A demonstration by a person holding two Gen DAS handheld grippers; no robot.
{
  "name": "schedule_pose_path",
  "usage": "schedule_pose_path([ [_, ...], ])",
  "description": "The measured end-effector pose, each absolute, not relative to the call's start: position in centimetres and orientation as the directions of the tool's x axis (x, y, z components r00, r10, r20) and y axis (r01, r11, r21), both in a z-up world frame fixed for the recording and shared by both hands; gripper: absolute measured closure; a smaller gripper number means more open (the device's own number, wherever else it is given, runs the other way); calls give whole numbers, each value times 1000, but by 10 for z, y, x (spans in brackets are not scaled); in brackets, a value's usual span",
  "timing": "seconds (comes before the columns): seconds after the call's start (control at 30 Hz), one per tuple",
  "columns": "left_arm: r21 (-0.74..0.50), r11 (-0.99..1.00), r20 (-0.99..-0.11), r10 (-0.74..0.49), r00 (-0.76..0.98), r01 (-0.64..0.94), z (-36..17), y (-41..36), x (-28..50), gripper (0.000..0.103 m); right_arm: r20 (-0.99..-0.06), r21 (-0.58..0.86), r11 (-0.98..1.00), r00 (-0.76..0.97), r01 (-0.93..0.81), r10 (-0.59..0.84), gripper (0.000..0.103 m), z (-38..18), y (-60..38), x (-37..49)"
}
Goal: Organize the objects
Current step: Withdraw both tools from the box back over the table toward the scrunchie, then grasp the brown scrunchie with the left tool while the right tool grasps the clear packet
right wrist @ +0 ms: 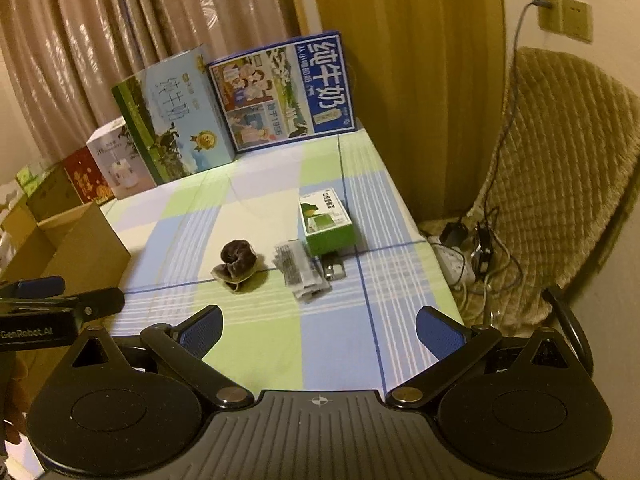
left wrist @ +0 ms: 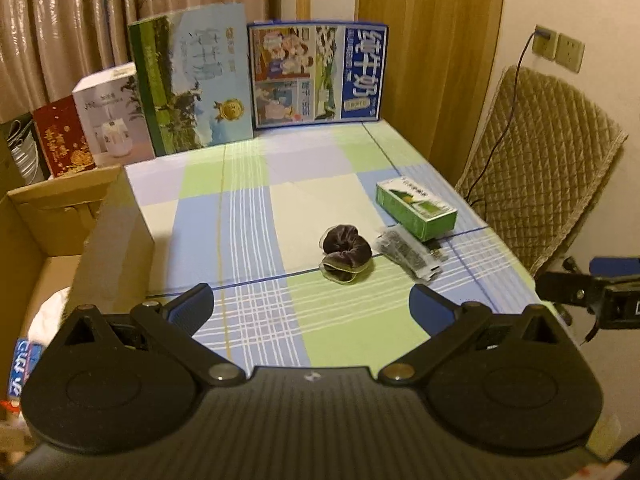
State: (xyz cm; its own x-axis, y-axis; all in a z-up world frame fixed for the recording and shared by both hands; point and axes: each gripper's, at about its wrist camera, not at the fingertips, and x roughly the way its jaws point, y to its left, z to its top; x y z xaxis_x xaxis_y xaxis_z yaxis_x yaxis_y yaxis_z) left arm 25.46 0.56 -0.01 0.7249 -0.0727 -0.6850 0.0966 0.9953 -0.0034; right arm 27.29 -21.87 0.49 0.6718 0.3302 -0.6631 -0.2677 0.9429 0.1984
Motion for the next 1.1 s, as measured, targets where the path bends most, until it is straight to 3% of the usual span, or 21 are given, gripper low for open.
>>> schedule_pose_path([
  [0.1,0,995,-701,-70,710,99,-12,4,270,1,-664,183,940,670,-287,334,5,-8,-211,290],
  [0.17,11,994,-709,-67,702,106,-22,1,280,1,-669,170,937,663,-305,337,15,-18,-205,301],
  [0.37,62,990,-724,-45,688,129,-49,-4,308,2,-679,129,930,653,-345,336,29,-45,-194,329],
  [0.77,88,980,-732,-59,678,181,-89,-8,351,14,-690,92,896,621,-434,372,50,-78,-176,376],
  [0.93,120,973,-732,-49,680,199,-99,-8,360,20,-698,74,866,595,-494,399,55,-89,-161,383],
  [1.1,92,974,-732,-73,678,205,-105,-3,364,21,-713,52,860,584,-508,389,57,-100,-150,392],
])
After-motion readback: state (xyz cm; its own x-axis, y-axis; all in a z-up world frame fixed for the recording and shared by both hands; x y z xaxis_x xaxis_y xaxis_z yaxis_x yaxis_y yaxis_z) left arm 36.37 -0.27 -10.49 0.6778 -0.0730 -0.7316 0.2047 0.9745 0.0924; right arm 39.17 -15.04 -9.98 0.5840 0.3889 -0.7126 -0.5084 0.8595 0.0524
